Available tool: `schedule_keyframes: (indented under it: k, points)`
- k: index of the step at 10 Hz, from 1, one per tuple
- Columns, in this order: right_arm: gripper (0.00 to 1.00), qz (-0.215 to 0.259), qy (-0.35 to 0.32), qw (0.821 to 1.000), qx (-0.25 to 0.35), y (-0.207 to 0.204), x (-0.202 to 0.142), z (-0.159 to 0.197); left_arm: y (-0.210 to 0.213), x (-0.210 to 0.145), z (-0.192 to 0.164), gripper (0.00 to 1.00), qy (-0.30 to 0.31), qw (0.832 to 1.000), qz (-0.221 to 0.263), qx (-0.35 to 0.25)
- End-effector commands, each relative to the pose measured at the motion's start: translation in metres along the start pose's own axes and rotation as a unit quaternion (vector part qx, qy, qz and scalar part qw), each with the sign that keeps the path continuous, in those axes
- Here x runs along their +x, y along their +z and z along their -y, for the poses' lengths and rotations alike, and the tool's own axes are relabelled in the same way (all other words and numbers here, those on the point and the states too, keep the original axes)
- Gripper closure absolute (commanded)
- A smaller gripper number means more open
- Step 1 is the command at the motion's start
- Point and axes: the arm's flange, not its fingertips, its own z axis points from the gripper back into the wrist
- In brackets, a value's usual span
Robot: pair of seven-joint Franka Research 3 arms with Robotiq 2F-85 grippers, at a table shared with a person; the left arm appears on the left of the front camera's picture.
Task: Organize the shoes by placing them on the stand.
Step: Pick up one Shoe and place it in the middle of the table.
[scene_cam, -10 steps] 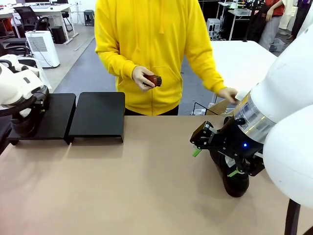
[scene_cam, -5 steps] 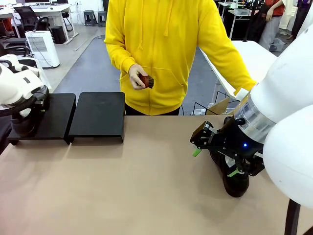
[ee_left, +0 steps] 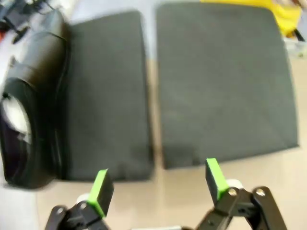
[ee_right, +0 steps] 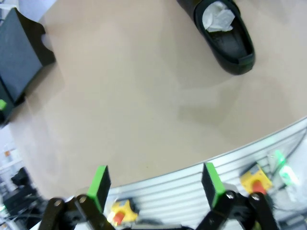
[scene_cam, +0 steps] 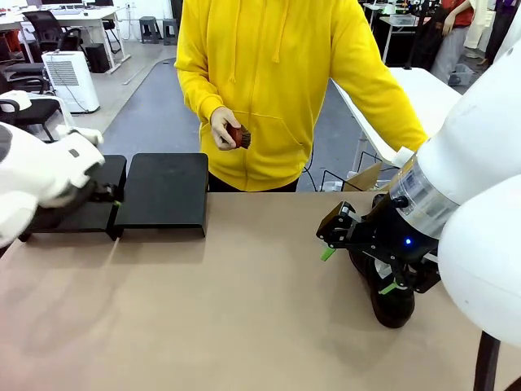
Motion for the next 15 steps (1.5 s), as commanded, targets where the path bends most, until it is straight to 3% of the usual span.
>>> schedule_keyframes:
  k: [1, 3, 5, 6, 7, 10, 11, 12, 15]
  points:
    - [0.0, 0.0, 0.0, 1.0, 0.0, 0.0, 0.0, 0.0, 0.104, 0.033, -0.04, 0.0, -0.016, 0.994, -0.087, -0.065]
    - [0.0, 0.016, 0.101, 0.994, -0.028, 0.02, -0.009, -0.006, 0.118, 0.034, -0.049, 0.0, -0.023, 0.988, -0.116, -0.103]
    - [0.0, 0.021, 0.186, 0.98, -0.065, 0.027, 0.008, -0.01, 0.123, 0.04, -0.056, 0.0, 0.003, 0.99, -0.094, -0.106]
    - [0.0, 0.0, 0.219, 0.973, -0.071, 0.025, 0.02, -0.016, 0.122, 0.043, -0.06, 0.0, 0.013, 0.99, -0.092, -0.104]
    - [0.0, 0.014, 0.137, 0.989, -0.046, 0.02, -0.009, -0.007, 0.091, 0.019, -0.003, 0.0, -0.007, 0.986, -0.097, -0.134]
    - [0.0, 0.014, 0.137, 0.989, -0.046, 0.02, -0.009, -0.007, 0.091, 0.019, -0.003, 0.0, -0.007, 0.986, -0.097, -0.134]
    - [0.0, 0.008, 0.158, 0.986, -0.056, 0.022, -0.004, -0.009, 0.091, 0.019, -0.003, 0.0, -0.007, 0.986, -0.097, -0.134]
    - [0.0, 0.019, 0.215, 0.971, -0.102, 0.016, 0.005, -0.008, 0.091, 0.019, -0.003, 0.0, -0.007, 0.986, -0.097, -0.134]
    - [0.0, -0.032, 0.293, 0.948, -0.119, -0.025, 0.054, -0.003, 0.091, 0.019, -0.003, 0.0, -0.007, 0.986, -0.097, -0.134]
